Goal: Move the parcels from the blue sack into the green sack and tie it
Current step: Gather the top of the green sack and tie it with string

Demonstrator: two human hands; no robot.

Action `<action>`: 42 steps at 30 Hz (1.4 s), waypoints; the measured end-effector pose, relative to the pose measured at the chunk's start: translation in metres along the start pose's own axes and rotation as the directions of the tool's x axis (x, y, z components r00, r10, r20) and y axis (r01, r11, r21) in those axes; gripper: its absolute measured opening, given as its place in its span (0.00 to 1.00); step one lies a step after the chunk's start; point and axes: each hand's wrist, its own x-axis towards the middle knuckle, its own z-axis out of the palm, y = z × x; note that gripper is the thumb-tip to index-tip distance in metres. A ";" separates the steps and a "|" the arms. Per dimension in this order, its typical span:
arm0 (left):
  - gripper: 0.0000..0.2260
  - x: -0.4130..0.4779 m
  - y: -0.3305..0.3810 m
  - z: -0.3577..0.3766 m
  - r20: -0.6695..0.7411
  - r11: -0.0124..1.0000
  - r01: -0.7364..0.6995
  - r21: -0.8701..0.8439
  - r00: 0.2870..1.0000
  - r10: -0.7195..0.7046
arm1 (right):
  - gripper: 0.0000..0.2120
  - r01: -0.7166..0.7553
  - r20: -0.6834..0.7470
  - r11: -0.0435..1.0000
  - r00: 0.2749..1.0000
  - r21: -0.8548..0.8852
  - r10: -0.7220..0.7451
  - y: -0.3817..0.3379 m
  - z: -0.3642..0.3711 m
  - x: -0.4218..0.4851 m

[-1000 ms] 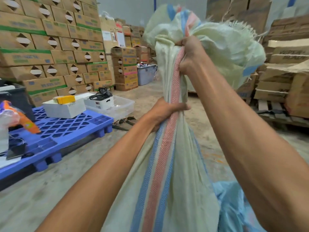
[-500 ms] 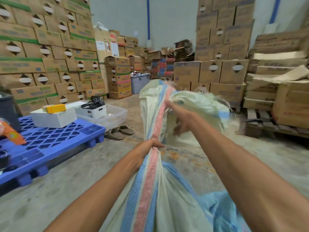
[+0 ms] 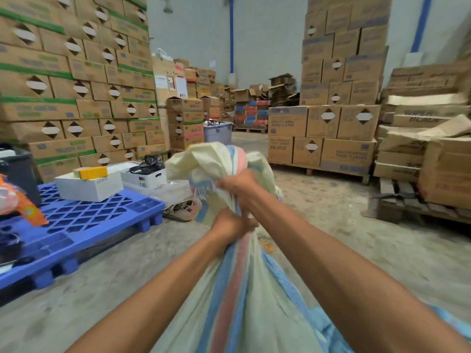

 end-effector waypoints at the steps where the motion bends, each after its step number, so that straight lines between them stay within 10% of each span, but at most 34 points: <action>1: 0.12 0.001 0.011 -0.012 0.066 0.996 -0.019 -0.083 0.998 0.024 | 0.28 0.055 -0.063 0.996 0.997 0.075 -0.050 -0.012 0.001 0.002; 8: 0.33 0.002 0.076 -0.104 0.562 0.967 -0.127 0.222 0.827 -0.021 | 0.23 0.269 -0.093 0.922 0.963 0.279 -0.253 -0.072 0.014 -0.028; 13: 0.03 -0.013 0.077 -0.096 0.584 0.995 -0.099 -0.026 0.806 0.095 | 0.12 0.352 -0.037 0.896 0.934 0.270 -0.356 -0.087 0.009 -0.047; 18: 0.05 -0.008 0.104 -0.070 0.039 0.964 -0.261 -0.046 0.964 0.262 | 0.06 0.374 -0.044 0.824 0.918 0.427 -0.394 -0.115 -0.018 -0.055; 22: 0.11 -0.007 0.143 -0.058 -0.356 0.935 -0.317 0.159 0.865 0.354 | 0.13 0.481 -0.157 0.719 0.868 0.502 -0.472 -0.155 -0.042 -0.054; 27: 0.15 -0.010 0.166 -0.053 -0.439 0.882 -0.262 0.391 0.789 0.429 | 0.19 0.555 -0.348 0.738 0.827 0.384 -0.442 -0.180 -0.054 -0.054; 35: 0.23 -0.025 0.181 -0.045 -0.180 0.945 -0.302 0.128 0.930 0.321 | 0.16 0.313 0.081 0.783 0.905 0.537 -0.417 -0.181 -0.088 -0.060; 42: 0.20 -0.005 0.144 -0.072 0.432 0.956 -0.260 -0.135 0.853 0.293 | 0.23 0.121 0.280 0.807 0.899 0.579 -0.336 -0.149 -0.096 -0.034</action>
